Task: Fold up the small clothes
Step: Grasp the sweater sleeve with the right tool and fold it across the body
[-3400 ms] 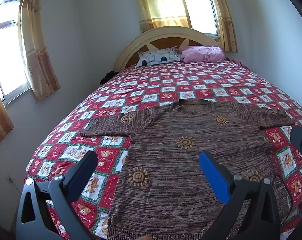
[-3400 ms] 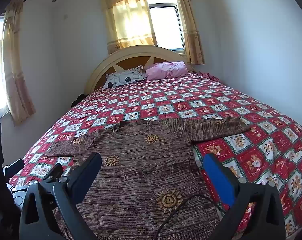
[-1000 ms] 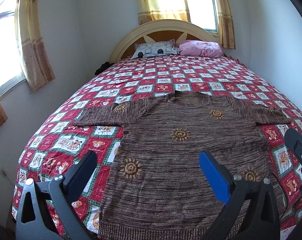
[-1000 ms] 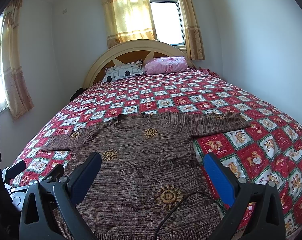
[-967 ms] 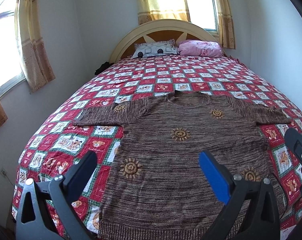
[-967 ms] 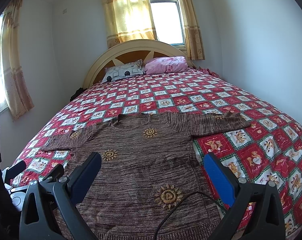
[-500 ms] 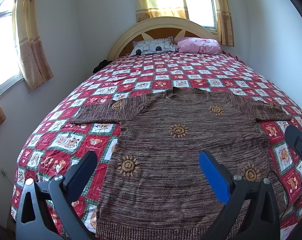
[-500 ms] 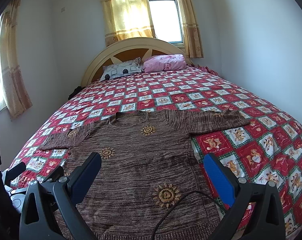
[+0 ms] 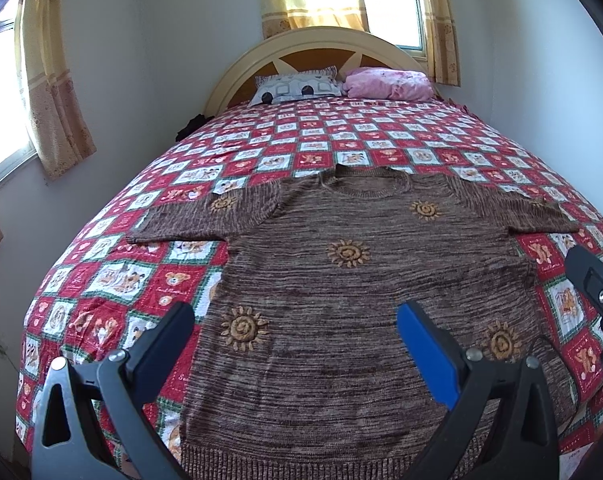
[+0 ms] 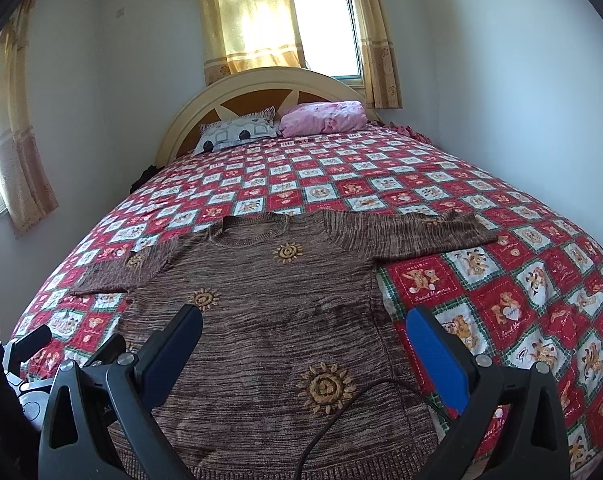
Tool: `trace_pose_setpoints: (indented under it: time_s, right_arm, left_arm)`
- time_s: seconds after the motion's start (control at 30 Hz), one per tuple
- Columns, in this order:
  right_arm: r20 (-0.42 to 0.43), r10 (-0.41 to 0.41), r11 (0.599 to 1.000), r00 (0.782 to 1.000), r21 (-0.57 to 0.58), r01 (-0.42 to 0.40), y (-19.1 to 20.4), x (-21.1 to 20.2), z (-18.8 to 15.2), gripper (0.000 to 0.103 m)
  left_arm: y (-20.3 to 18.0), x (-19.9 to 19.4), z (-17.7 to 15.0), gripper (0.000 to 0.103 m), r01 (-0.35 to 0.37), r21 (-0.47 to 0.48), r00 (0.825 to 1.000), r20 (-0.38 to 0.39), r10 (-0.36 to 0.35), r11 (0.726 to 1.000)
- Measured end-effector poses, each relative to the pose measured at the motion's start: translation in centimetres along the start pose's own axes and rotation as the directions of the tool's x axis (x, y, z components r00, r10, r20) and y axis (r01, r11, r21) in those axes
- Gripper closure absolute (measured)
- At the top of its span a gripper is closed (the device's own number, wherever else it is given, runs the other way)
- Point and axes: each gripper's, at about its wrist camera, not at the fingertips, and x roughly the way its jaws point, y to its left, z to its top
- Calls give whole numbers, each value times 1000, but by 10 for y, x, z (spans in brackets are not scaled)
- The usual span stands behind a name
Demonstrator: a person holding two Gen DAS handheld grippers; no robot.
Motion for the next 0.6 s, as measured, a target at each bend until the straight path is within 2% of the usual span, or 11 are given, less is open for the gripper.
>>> trace_pose_setpoints:
  time_s: [0.23, 0.4, 0.53, 0.6]
  right_arm:
    - [-51, -45, 999, 998, 15, 46, -16, 29, 4, 1]
    - [-78, -34, 999, 996, 7, 35, -36, 60, 16, 1]
    - [-48, -28, 998, 998, 56, 31, -87, 80, 41, 1]
    - [-42, -41, 991, 998, 125, 46, -130, 93, 58, 4]
  left_arm:
    - [4, 27, 4, 0, 35, -2, 999, -23, -35, 999]
    - [12, 57, 21, 0, 6, -10, 1000, -8, -6, 1000]
    - [27, 84, 40, 0, -40, -39, 999, 10, 40, 998]
    - [32, 98, 44, 0, -46, -61, 999, 5, 47, 997]
